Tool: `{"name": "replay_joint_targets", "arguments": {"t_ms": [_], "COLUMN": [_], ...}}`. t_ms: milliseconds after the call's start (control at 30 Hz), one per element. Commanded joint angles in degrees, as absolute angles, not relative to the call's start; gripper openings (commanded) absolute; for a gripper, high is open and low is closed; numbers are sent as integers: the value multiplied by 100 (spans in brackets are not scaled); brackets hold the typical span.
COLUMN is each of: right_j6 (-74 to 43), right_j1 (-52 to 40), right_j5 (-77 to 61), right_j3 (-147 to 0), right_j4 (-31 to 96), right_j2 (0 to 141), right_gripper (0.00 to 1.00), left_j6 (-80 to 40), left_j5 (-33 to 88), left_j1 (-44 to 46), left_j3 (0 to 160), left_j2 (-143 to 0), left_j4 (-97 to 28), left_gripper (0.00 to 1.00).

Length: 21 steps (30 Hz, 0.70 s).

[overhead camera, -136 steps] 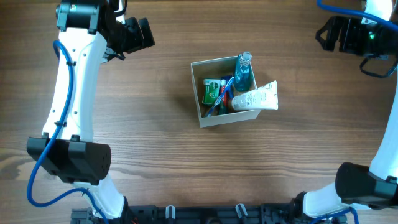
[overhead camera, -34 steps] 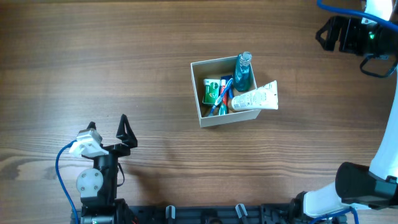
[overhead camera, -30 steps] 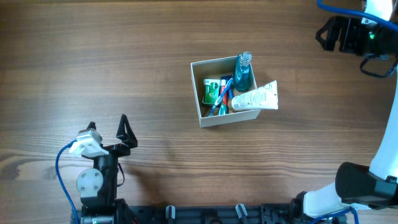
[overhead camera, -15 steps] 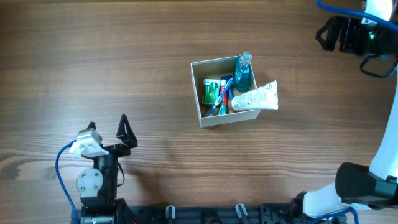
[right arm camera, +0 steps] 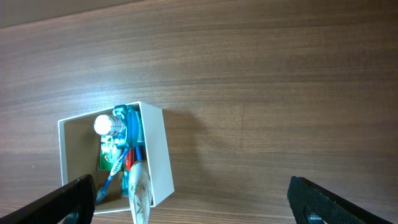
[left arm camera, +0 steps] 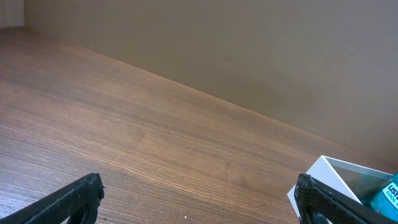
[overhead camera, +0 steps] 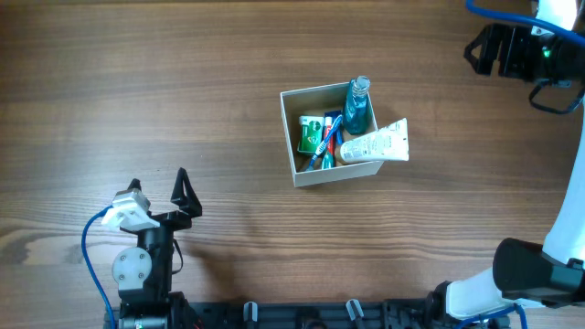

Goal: Pack container

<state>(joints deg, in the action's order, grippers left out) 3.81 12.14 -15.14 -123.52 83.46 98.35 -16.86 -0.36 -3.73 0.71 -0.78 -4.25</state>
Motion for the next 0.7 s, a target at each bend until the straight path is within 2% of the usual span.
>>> {"name": "replay_joint_targets", "arguments": {"t_ms": [0,500,667], "right_j6": [436,436,456], "right_j1": [1201,1201,1201], "right_j5": [-1461,-1459,-1413], "right_j3": [-12363,-12363,-12363], "right_j4": [8329,8329,8326], "right_j2": [9845,9841,9214], "right_gripper": [100,100,100], "left_j6": [-1697,-1697,-1697], "left_j5": [-3,-3,-3], "left_j1": [-399,-399,-399], "left_j3": [32,32,32], "left_j2": [-16,-16,-16], "left_j4": [-410,-410,-410], "left_gripper": [100,100,100]}}
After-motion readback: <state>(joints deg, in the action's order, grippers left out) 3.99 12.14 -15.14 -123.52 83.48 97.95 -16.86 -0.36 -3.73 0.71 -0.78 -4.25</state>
